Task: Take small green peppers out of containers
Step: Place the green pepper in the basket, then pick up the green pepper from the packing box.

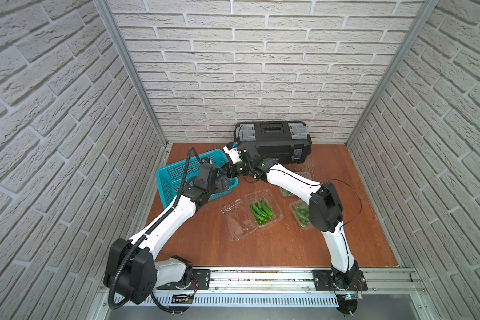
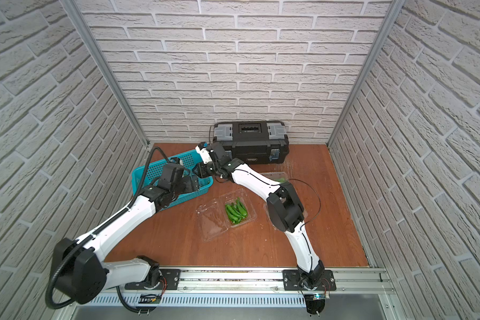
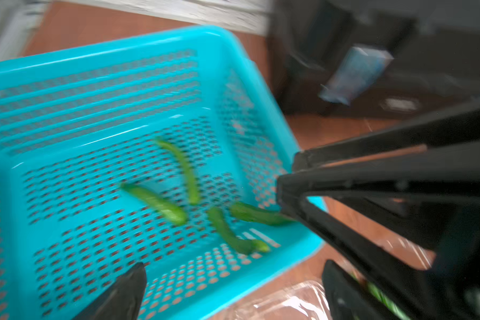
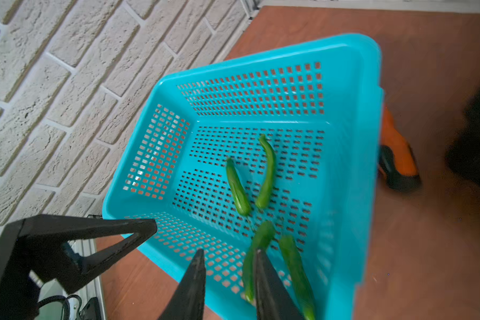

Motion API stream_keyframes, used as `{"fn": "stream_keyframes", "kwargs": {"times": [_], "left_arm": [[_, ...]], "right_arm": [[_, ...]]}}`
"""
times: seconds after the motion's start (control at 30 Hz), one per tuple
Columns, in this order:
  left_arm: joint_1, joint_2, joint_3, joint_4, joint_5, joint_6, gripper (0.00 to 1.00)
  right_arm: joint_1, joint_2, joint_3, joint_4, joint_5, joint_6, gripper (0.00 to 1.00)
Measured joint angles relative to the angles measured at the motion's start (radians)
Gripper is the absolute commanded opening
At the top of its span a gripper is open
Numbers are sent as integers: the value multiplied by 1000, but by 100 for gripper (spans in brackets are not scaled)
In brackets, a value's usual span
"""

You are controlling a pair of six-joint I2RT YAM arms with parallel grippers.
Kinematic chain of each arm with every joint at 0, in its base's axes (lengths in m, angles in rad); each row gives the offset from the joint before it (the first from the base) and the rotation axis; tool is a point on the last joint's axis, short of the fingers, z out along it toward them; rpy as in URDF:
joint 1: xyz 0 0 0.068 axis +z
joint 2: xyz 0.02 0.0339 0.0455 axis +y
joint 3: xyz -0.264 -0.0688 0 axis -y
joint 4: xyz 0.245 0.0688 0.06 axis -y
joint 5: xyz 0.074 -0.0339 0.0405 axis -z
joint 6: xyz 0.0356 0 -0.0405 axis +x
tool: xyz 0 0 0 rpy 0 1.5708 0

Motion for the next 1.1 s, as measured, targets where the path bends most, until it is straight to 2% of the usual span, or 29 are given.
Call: {"fn": "stream_keyframes", "kwargs": {"times": [0.13, 0.23, 0.43, 0.63, 0.97, 1.1], "left_arm": [[-114, 139, 153, -43, 118, 155, 98], [-185, 254, 250, -85, 185, 259, 98], [-267, 466, 390, -210, 256, 398, 97], [-283, 568, 457, -281, 298, 441, 93], [-275, 704, 625, -396, 368, 442, 86], [-269, 759, 686, -446, 373, 441, 78]], "right_arm": [[-124, -209, -224, -13, 47, 19, 28], [-219, -323, -324, -34, 103, 24, 27], [-270, -425, -459, -115, 175, 26, 25], [-278, -440, -521, -171, 194, 24, 24], [-280, -459, -523, -184, 204, 14, 23], [-282, -471, -523, -188, 208, 2, 23]]}}
